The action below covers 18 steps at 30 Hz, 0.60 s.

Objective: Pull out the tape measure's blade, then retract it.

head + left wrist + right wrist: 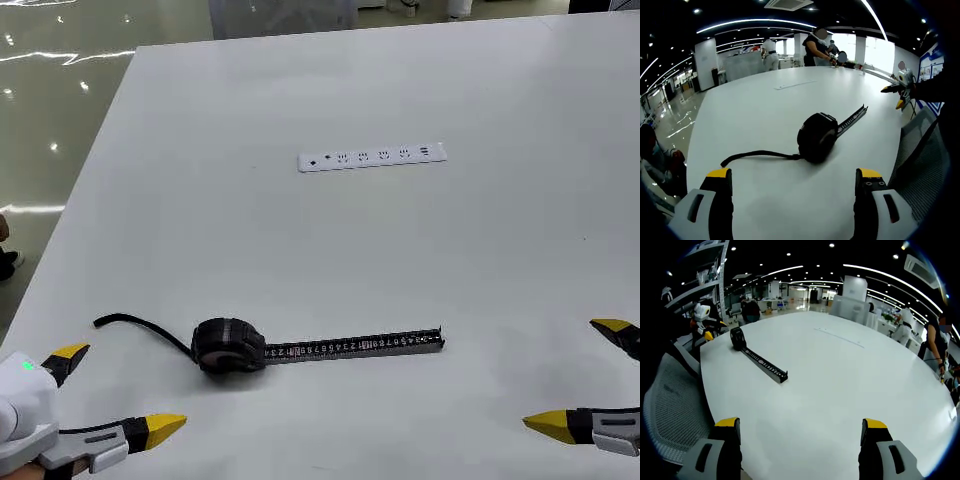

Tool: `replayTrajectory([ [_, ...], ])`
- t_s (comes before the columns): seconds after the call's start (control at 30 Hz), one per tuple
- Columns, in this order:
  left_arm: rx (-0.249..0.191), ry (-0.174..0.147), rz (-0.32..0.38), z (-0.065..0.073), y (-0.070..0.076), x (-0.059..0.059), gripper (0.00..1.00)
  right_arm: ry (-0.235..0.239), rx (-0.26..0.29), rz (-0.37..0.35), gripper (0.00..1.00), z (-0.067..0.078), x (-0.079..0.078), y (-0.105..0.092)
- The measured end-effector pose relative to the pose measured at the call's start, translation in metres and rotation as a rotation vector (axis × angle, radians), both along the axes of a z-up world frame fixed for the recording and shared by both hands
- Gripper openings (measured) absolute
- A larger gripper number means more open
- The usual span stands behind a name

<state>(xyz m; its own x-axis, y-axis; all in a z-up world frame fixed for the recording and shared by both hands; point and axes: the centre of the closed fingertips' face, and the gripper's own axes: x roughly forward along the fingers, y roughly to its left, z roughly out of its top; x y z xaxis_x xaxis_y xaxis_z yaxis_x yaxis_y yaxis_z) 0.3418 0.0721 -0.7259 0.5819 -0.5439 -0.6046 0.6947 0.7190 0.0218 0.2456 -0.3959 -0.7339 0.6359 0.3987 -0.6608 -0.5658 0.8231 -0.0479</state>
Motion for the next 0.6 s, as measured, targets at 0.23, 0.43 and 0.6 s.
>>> replayTrajectory([
  [0.23,-0.011,-0.010,0.019,0.001,0.006,-0.002,0.99,-0.009,0.013,0.017,0.99,-0.001,-0.008,-0.001],
  [0.43,-0.002,-0.011,0.007,0.001,0.007,-0.004,0.99,0.011,0.020,0.022,0.99,-0.001,-0.015,-0.003],
  [0.6,-0.009,0.011,0.003,0.000,0.008,-0.005,0.99,0.017,0.018,0.024,0.99,-0.001,-0.017,-0.003],
])
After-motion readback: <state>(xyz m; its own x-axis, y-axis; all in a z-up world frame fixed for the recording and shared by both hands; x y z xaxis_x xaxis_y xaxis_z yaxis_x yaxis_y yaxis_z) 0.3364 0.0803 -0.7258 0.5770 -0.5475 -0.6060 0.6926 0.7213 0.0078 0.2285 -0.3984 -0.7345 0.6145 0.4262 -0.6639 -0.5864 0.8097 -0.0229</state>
